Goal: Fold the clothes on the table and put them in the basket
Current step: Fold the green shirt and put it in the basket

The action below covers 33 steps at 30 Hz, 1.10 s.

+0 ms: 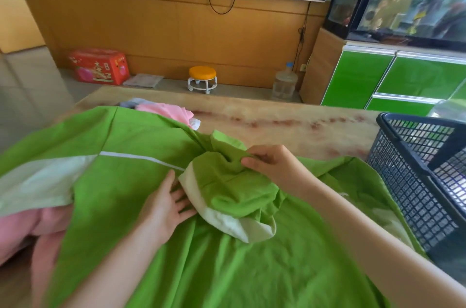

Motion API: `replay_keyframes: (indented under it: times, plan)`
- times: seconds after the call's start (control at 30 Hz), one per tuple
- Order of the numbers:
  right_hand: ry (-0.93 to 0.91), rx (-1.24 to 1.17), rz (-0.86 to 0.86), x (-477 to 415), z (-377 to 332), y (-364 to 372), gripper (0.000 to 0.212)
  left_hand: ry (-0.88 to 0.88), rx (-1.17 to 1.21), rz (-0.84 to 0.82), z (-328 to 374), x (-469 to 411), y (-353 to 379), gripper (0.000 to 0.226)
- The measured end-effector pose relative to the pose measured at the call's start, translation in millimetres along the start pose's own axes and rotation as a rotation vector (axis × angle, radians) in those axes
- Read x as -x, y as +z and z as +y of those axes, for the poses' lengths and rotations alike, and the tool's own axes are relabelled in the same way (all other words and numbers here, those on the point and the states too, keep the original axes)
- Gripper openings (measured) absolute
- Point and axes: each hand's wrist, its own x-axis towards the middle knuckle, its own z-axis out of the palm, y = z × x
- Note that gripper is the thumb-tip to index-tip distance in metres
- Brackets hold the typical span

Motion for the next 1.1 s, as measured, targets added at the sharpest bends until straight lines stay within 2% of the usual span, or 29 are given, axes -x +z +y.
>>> replay_keyframes:
  times: [0.07,0.37,0.57,0.63,0.7,0.8,0.87,0.93,0.97,1.0,1.07,1.1]
  plan:
    - [0.01,-0.014,0.004,2.5,2.1,5.2,0.022,-0.006,-0.051,-0.019,1.5,3.9,2.6,0.039]
    - [0.02,-0.036,0.006,9.3,5.9,16.4,0.015,0.051,-0.184,-0.105,7.2,12.6,16.3,0.032]
    - [0.042,-0.056,0.012,18.0,10.9,19.8,0.014,0.088,-0.283,-0.021,1.6,11.8,5.8,0.037]
    - [0.033,-0.077,0.063,19.3,6.2,17.6,0.013,0.092,-0.359,-0.029,-2.5,15.6,0.0,0.031]
    - [0.023,-0.126,0.135,20.2,-0.3,15.5,0.015,0.053,-0.488,-0.104,-8.6,28.4,-6.9,0.028]
    - [0.007,-0.099,0.132,28.6,-8.2,18.8,0.017,0.012,-0.719,-0.226,-18.1,47.4,-19.3,0.044]
    - [0.034,0.029,0.019,37.6,-8.8,28.0,0.023,0.201,-0.973,-0.081,-17.1,44.3,-27.3,0.057]
    - [0.048,0.111,-0.03,45.4,-4.7,36.4,0.039,0.487,-1.121,0.038,-9.9,35.6,-26.4,0.053]
    - [0.055,0.083,0.012,48.7,-2.6,37.4,0.042,0.526,-1.109,-0.007,-7.0,31.4,-22.1,0.047]
    - [0.088,0.019,0.101,52.5,0.5,36.7,0.038,0.477,-1.089,-0.089,-6.0,29.1,-16.1,0.047]
    - [0.232,-0.047,0.315,62.9,17.6,32.1,0.022,0.292,-1.027,-0.23,-9.2,26.0,-5.5,0.073]
    - [0.34,-0.021,0.357,70.5,28.1,30.6,0.019,0.244,-1.008,-0.248,-11.7,24.2,-1.0,0.09]
